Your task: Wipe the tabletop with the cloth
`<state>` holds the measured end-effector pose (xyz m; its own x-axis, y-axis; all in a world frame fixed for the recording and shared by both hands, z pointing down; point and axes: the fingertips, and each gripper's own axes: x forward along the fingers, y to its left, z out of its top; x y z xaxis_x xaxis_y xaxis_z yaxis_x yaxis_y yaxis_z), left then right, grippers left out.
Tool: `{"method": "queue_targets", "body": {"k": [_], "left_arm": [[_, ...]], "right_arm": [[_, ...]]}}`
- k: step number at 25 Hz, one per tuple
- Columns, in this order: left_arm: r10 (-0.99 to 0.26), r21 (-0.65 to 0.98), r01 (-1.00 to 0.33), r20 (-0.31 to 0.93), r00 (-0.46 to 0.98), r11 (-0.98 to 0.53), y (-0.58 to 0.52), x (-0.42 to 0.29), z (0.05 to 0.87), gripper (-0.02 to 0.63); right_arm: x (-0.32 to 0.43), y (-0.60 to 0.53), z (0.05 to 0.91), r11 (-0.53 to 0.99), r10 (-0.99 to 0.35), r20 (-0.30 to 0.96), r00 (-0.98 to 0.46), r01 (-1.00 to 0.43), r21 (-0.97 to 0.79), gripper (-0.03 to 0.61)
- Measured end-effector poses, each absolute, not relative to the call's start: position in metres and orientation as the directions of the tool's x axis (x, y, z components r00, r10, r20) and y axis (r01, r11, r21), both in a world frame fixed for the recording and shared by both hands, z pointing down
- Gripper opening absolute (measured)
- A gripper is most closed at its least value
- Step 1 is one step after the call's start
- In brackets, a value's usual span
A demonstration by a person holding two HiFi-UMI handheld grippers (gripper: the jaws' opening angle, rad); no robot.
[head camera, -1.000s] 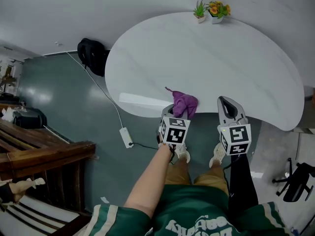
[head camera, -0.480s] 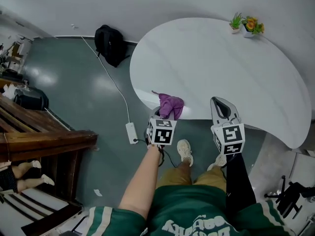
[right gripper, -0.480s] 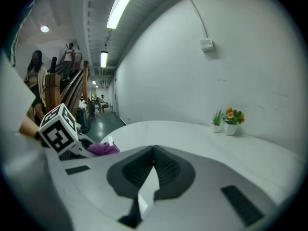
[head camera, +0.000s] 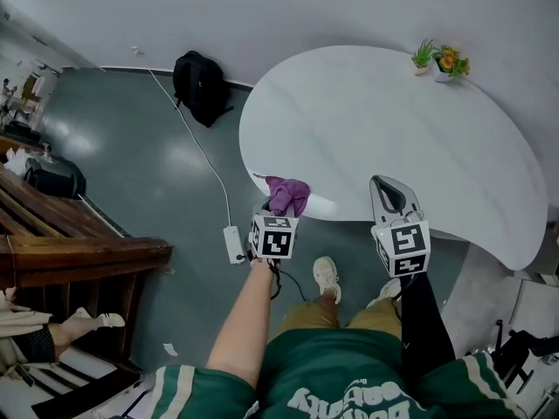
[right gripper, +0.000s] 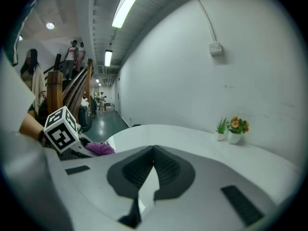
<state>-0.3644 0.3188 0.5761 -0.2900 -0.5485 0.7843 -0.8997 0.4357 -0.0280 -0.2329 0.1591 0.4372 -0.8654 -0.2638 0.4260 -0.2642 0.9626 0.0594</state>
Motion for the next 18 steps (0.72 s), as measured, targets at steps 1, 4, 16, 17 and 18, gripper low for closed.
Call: {"method": "queue_targets", "body": {"k": [1, 4, 16, 17, 18], "left_arm": [[-0.566, -0.005, -0.900, 0.776, -0.278, 0.435, 0.315, -0.362, 0.571, 0.129], [-0.627, 0.022, -0.906, 0.728, -0.275, 0.423, 0.297, -0.355, 0.535, 0.127], [-0.882, 0.022, -0.961, 0.403, -0.243, 0.275, 0.155, -0.250, 0.349, 0.127], [-0.899, 0.020, -0.967, 0.375, -0.226, 0.252, 0.143, -0.235, 0.334, 0.128], [-0.913, 0.017, -0.973, 0.350, -0.210, 0.230, 0.132, -0.220, 0.321, 0.129]], "right_arm": [[-0.227, 0.154, 0.431, 0.960, -0.274, 0.423, -0.864, -0.272, 0.067, 0.003], [-0.207, 0.136, 0.404, 0.950, -0.309, 0.392, -0.866, -0.301, 0.085, 0.003], [-0.071, 0.042, 0.308, 0.898, -0.439, 0.225, -0.870, -0.433, 0.078, 0.003], [-0.062, 0.035, 0.303, 0.897, -0.442, 0.216, -0.871, -0.433, 0.088, 0.003], [-0.052, 0.030, 0.300, 0.897, -0.442, 0.210, -0.872, -0.431, 0.098, 0.003]]}}
